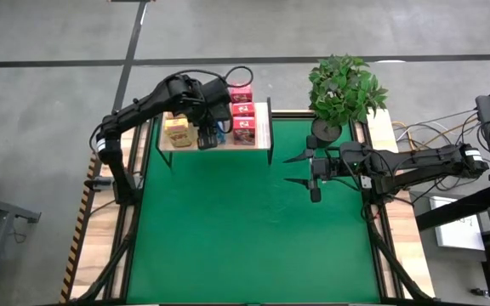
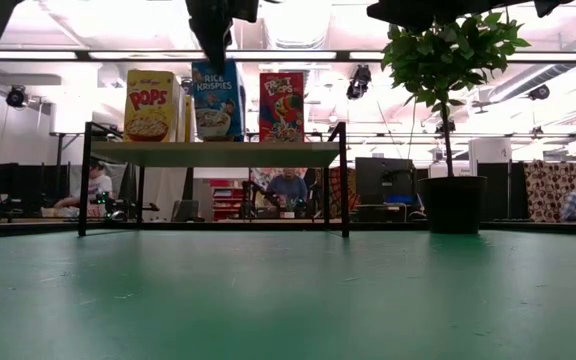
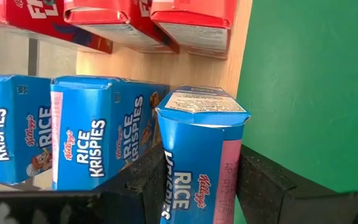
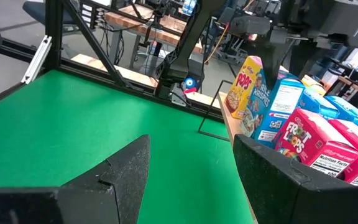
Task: Stack cereal on shelf
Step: Put the blue cereal on the shelf
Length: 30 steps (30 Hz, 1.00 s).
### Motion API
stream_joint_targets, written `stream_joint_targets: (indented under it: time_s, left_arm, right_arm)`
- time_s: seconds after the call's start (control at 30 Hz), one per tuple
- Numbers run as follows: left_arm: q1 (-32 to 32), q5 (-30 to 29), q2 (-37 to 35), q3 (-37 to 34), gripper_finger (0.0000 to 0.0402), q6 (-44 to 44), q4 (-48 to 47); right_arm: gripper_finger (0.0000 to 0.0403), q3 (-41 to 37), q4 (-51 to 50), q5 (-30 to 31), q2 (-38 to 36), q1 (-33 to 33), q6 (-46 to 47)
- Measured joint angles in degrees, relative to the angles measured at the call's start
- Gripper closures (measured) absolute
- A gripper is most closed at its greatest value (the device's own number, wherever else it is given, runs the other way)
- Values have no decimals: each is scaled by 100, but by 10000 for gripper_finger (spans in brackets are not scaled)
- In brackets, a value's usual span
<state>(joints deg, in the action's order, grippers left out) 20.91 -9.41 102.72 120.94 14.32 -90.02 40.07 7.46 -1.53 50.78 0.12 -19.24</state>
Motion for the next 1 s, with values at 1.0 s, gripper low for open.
stream_joint_targets:
  time_s: [1.0]
  left_arm:
    - [-7,-8,-4,-482,255,257,282]
  right_arm:
    - [181,0,-4,1,0,0,15]
